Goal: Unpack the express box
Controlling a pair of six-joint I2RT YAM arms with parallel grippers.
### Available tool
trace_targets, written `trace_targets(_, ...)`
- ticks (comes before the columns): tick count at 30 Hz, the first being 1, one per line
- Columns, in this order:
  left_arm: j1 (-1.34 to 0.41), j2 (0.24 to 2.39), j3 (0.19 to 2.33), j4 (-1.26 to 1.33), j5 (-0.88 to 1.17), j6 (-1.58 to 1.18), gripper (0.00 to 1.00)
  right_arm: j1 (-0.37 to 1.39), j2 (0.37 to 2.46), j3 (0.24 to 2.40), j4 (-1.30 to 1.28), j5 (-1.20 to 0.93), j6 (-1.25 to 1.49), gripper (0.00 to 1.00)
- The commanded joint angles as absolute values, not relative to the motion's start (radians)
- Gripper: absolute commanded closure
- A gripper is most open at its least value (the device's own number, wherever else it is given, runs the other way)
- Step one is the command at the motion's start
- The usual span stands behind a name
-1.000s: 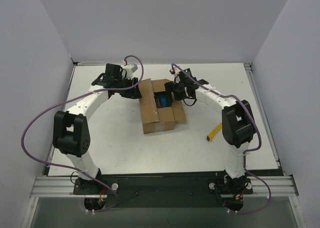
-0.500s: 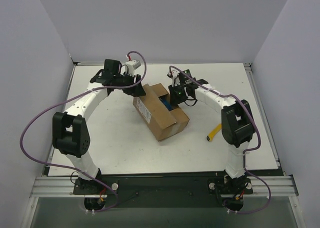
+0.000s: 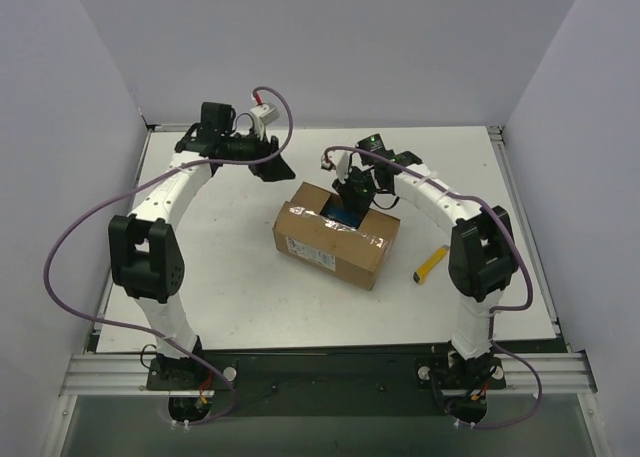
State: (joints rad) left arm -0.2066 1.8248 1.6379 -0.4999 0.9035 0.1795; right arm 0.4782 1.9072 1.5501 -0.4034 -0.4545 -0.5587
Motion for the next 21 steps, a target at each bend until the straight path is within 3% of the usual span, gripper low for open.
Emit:
trace_targets(1,-0.199,1.925,1.657,-0.615,1.113,0.221,0.3,0.492,1.838,1.536,-0.446,-0.509,-0.692,1.0)
trace_targets(10,-0.229,1.931,1.511,-0.589,1.19,0.264,0.29,0.494,1.873,1.56,-0.449,-0.476,-0.692,1.0)
trace_targets(21,-0.282,1.991,1.609,-1.081,1.149,0.687,0.29,0.483,1.919,1.585,-0.446,-0.48,-0.669,1.0)
